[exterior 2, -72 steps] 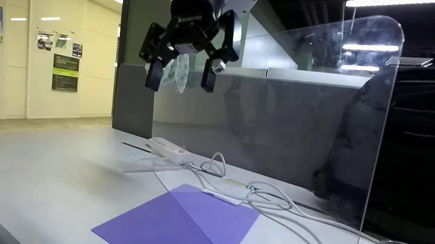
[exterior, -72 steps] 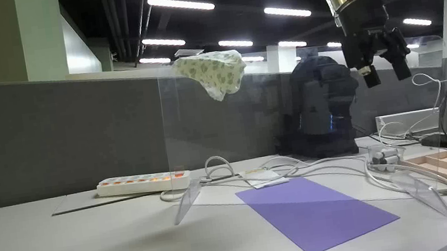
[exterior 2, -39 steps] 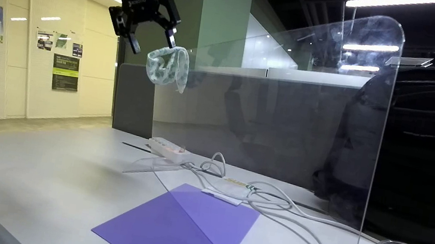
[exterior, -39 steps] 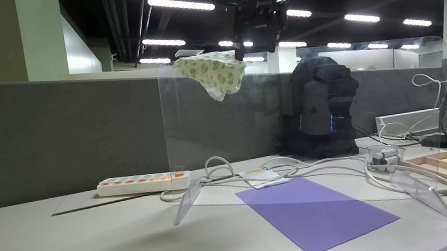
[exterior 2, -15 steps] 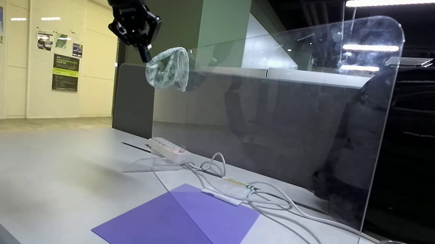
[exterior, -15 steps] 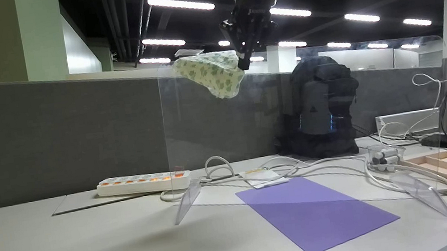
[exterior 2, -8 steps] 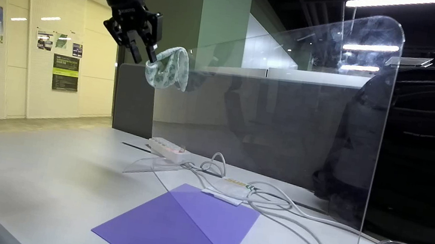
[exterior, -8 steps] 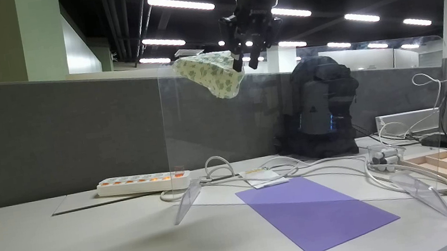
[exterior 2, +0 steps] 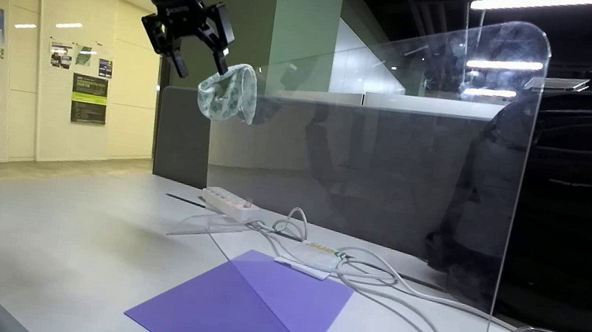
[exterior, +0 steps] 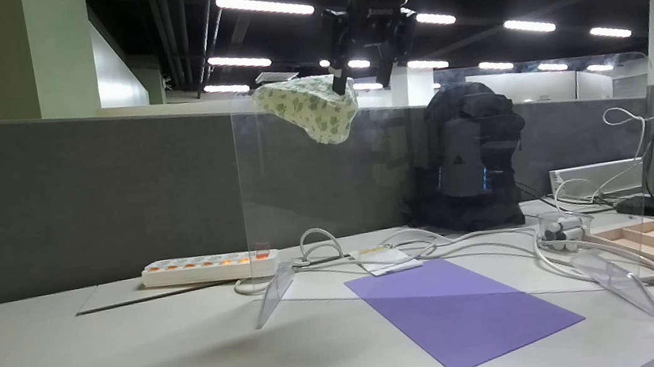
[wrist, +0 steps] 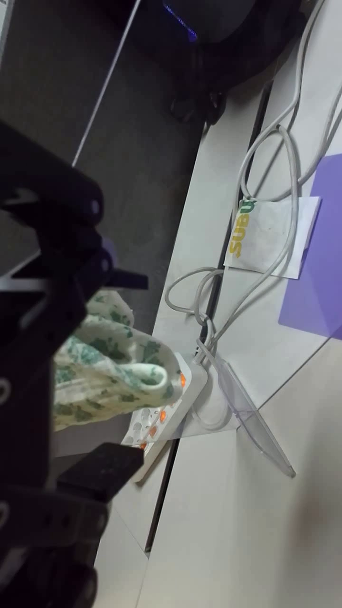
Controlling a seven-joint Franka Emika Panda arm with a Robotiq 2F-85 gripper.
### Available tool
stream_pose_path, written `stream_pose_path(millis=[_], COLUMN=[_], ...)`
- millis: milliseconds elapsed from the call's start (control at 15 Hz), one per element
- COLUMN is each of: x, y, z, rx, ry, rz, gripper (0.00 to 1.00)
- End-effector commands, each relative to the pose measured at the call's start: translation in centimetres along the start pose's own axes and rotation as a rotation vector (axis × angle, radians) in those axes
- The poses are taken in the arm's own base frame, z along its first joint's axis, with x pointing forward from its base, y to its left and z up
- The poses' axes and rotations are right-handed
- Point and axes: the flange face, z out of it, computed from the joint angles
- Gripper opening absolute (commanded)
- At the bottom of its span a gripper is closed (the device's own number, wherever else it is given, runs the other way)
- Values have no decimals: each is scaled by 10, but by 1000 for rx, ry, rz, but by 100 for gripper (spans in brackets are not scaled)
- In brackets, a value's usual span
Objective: Unhang the white cloth from the glass panel
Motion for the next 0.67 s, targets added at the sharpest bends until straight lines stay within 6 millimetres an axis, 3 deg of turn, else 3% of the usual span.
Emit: stream_pose_path(millis=[0, 467, 533, 600], x=[2, 1, 0, -1], y=[-1, 4, 3, 3], z=[-6, -6, -5, -4], rx=[-5, -33, -33, -30], ry=[41, 36, 23, 15], rz=[28, 88, 92, 89], gripper=[54, 4, 47, 44])
